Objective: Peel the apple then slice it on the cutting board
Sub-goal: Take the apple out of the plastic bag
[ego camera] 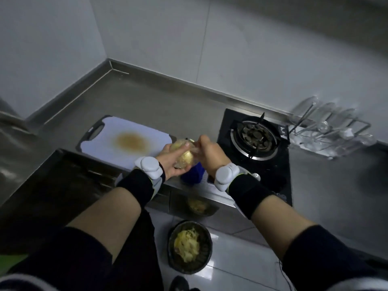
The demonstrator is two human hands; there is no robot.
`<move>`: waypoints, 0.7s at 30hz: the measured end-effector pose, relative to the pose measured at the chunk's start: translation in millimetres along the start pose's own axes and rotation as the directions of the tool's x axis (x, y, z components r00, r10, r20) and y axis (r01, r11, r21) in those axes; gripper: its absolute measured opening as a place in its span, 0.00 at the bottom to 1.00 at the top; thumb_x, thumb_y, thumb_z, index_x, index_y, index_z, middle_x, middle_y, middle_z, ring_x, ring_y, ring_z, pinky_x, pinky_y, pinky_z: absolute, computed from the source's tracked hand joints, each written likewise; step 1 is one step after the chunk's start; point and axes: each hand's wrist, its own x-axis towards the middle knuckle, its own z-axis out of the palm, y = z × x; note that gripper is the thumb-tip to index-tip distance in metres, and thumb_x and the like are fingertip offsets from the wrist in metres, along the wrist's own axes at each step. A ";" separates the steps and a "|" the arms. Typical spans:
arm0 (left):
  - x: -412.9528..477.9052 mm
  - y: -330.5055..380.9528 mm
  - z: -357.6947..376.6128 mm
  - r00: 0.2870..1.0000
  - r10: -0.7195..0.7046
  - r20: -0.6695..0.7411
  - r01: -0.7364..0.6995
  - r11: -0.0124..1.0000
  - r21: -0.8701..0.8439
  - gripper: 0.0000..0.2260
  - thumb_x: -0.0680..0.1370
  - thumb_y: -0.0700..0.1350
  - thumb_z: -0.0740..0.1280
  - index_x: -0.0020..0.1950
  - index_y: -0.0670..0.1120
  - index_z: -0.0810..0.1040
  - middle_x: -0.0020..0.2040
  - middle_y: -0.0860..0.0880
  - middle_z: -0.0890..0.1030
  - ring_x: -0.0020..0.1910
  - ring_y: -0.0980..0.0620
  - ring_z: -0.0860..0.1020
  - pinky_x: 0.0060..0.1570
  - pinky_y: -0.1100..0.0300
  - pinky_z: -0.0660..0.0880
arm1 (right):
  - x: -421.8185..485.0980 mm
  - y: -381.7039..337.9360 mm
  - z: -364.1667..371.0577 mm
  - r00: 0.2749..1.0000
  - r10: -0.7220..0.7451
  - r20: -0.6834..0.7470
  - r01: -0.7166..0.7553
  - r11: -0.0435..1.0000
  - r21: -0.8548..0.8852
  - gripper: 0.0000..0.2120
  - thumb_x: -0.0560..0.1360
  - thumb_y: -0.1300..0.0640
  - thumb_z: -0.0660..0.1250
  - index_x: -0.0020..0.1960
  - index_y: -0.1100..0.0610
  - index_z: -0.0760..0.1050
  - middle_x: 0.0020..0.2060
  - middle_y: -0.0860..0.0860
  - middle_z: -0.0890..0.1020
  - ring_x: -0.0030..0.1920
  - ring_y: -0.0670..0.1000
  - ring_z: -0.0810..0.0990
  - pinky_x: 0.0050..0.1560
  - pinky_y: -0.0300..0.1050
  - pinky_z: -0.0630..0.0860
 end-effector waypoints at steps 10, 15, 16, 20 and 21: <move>-70.6 -17.9 -7.7 0.999 -0.034 -0.011 0.034 0.999 -0.039 0.23 0.75 0.51 0.72 0.67 0.47 0.71 0.63 0.39 0.77 0.54 0.41 0.80 0.33 0.58 0.77 | -45.7 -46.1 -3.7 0.996 0.063 -0.057 -0.066 0.997 -0.043 0.05 0.76 0.63 0.59 0.50 0.60 0.64 0.37 0.58 0.77 0.38 0.60 0.78 0.38 0.52 0.75; -89.8 -31.7 -21.1 0.994 -0.098 0.042 0.097 0.995 0.024 0.20 0.76 0.52 0.70 0.66 0.47 0.73 0.58 0.40 0.79 0.48 0.43 0.80 0.28 0.62 0.75 | -66.1 -52.4 9.6 0.985 0.167 -0.047 -0.163 0.983 0.089 0.10 0.74 0.62 0.64 0.53 0.60 0.65 0.42 0.56 0.79 0.42 0.58 0.79 0.43 0.52 0.77; -92.6 -36.0 -21.5 0.992 -0.111 0.058 0.109 0.993 0.039 0.20 0.77 0.52 0.69 0.66 0.47 0.74 0.58 0.41 0.79 0.48 0.43 0.80 0.28 0.62 0.75 | -71.4 -49.5 12.9 0.978 0.202 -0.053 -0.195 0.975 0.105 0.11 0.74 0.62 0.64 0.55 0.60 0.67 0.43 0.56 0.79 0.43 0.57 0.79 0.45 0.51 0.77; -103.9 -46.1 -10.9 0.978 -0.157 0.141 0.144 0.985 0.096 0.19 0.77 0.51 0.68 0.67 0.49 0.74 0.63 0.39 0.77 0.51 0.41 0.80 0.29 0.61 0.76 | -82.6 -34.2 20.5 0.930 0.359 -0.084 -0.354 0.933 0.069 0.06 0.74 0.62 0.62 0.48 0.56 0.76 0.40 0.52 0.80 0.42 0.53 0.79 0.45 0.46 0.75; -106.2 -46.5 -7.8 0.972 -0.165 0.165 0.151 0.984 0.092 0.18 0.78 0.50 0.68 0.67 0.49 0.73 0.63 0.38 0.77 0.50 0.41 0.80 0.29 0.61 0.76 | -83.3 -32.0 19.1 0.914 0.390 -0.108 -0.384 0.920 0.074 0.06 0.73 0.63 0.61 0.44 0.55 0.75 0.37 0.49 0.78 0.39 0.52 0.77 0.43 0.45 0.74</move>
